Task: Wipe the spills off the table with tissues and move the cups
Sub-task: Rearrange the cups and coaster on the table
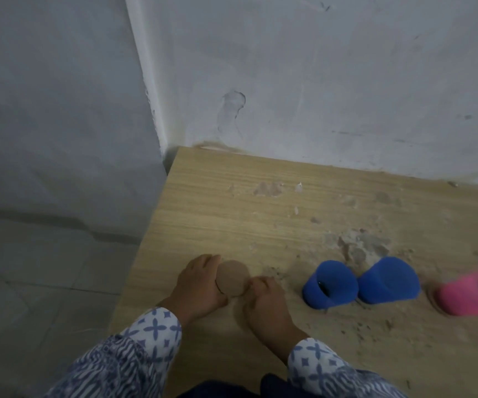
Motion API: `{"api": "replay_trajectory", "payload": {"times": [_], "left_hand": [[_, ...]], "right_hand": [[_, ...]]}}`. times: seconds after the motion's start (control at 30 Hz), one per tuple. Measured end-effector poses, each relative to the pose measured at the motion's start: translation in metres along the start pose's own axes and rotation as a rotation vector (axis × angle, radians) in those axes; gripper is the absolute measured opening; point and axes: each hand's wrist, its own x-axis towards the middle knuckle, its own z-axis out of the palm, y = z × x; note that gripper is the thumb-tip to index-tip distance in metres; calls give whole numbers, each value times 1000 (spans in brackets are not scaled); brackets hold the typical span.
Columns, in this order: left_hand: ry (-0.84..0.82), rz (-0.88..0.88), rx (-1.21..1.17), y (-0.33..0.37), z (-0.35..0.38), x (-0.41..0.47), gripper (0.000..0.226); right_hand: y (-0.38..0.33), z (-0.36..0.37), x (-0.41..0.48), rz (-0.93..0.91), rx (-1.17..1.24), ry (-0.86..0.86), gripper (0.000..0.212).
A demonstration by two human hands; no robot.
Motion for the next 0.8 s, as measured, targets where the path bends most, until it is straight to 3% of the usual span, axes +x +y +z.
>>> {"api": "replay_trajectory", "payload": {"times": [0.1,0.3,0.57,0.8], "left_hand": [[-48,23,60,-6,3,7,104],[-117,75,133,-11,3,18,105],[-46,154,132,-13,6,25,92],[-45,224,102,14,17,31,92]], "right_hand": [[-1,0,0,58,-105,-62,48],[-2,4,-1,7,-173,-71,47],[-1,8,-4,-11,-173,-65,45],[12,1,-22,156,-85,-16,47]]}}
